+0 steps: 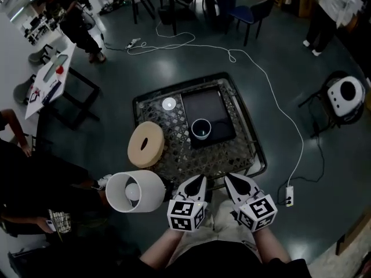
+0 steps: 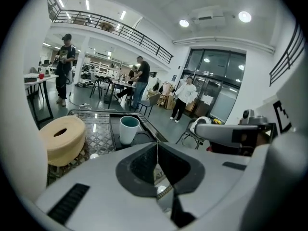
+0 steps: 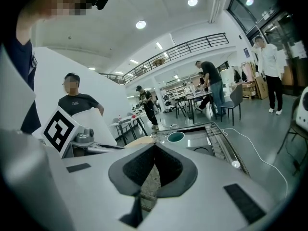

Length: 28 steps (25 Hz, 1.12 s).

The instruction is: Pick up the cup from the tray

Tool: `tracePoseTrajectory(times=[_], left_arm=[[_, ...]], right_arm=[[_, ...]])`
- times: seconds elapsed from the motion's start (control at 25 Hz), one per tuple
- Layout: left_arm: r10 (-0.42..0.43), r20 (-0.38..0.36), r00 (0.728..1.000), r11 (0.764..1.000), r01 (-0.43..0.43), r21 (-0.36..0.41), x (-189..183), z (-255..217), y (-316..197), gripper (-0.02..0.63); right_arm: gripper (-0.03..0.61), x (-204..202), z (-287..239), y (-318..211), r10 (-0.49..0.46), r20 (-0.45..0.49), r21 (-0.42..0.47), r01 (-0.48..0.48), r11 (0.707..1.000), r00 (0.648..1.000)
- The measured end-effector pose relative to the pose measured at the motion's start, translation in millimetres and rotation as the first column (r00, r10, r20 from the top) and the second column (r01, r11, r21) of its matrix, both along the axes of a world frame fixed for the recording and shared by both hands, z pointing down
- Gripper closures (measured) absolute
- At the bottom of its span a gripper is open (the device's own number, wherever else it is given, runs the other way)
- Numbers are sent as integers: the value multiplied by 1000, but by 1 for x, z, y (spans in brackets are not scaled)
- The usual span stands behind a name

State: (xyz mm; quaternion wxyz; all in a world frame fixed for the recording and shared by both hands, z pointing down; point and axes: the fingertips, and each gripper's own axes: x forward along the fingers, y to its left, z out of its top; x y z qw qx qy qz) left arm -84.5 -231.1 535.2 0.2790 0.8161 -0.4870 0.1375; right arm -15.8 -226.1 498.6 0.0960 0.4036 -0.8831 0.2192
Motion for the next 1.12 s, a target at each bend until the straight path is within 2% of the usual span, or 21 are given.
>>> tracePoseTrajectory(times=[0.4,0.44,0.56,0.72,0.96,1.12], left_arm=[[-66,25,998,998,66,-8,-1,33,-58,594],[-68,22,997,998,68,-15,-1,39,-64,579],[-59,24,998,998,60,-23,4,57,-82,440],[-71,55,996,997,70,9,8,70,-109,345],[-126,128,984,992,121,45,-3,91,-153,286],[-120,179,977,993,113,46,-3,105,-170,260]], right_arm=[[566,-3,20,-56,-36,26,-18,37,999,999],[566,-4,23,-61,-41,28,-21,42,999,999],[566,-4,33,-70,-52,31,-40,53,998,998],[566,0,44,-77,-56,32,-66,58,996,998],[566,0,56,-86,-59,51,-90,63,994,997],[566,4,60,-91,-55,53,-104,60,993,997]])
